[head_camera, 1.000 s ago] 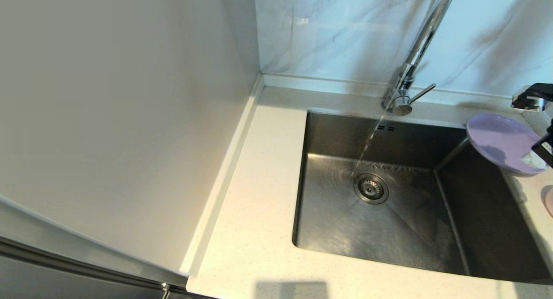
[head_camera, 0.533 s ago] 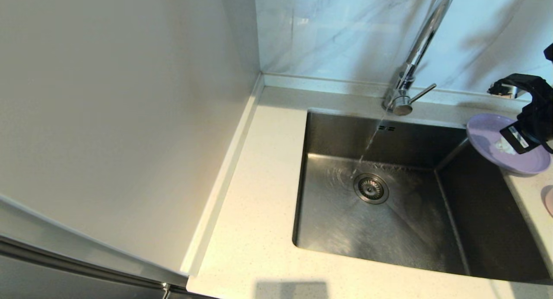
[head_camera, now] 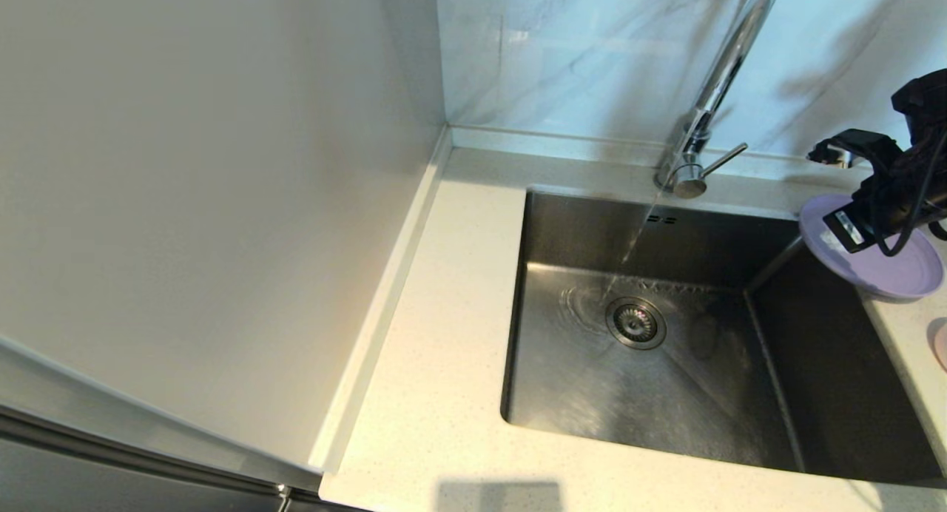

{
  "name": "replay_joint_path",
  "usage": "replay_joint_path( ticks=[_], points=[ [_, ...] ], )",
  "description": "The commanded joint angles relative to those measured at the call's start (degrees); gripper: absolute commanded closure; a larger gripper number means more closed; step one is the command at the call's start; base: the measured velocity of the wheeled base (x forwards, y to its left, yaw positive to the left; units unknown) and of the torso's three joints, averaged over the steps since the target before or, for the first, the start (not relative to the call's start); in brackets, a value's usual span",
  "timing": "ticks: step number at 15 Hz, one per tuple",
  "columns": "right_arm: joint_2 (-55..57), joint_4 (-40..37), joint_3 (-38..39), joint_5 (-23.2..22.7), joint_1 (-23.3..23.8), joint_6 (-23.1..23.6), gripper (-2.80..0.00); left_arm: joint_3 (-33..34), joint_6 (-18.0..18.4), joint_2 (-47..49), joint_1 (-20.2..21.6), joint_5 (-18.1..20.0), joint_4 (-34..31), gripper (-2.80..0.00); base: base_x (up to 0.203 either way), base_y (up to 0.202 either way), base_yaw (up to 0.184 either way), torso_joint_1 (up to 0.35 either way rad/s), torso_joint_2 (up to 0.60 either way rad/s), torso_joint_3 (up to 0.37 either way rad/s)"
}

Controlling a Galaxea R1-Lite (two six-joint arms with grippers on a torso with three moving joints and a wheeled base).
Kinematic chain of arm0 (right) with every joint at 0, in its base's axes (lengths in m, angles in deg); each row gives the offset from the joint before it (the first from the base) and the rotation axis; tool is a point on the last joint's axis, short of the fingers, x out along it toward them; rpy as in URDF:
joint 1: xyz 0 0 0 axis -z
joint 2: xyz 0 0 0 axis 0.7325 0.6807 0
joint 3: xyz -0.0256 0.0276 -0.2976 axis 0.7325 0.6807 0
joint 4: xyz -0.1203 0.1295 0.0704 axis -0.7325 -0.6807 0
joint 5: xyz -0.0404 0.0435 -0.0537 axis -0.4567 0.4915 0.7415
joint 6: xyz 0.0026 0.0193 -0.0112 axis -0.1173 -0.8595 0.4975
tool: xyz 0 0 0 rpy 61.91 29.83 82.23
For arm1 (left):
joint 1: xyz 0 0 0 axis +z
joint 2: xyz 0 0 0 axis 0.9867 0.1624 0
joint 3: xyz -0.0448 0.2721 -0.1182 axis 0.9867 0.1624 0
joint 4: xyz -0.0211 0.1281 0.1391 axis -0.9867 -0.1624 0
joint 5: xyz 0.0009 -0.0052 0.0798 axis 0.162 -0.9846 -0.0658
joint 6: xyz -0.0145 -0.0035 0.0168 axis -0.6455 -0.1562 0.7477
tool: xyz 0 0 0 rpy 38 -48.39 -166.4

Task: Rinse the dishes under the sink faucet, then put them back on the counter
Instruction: Pick up the plate

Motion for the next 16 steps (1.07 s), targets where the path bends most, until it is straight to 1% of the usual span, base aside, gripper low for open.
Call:
replay_joint_path(
  ticks=[1,16],
  points=[
    [0.47,-0.04,-0.06,0.08,0.02,0.22,-2.8,0.0,0.01,0.0,0.0,-0.01,0.0,0.0,0.0,0.0,0.0,0.0,0.0,0.0],
    [0.76,0.05,-0.02,0.46,0.52,0.38,-2.8,0.0,0.01,0.0,0.0,-0.01,0.0,0.0,0.0,0.0,0.0,0.0,0.0,0.0]
  ],
)
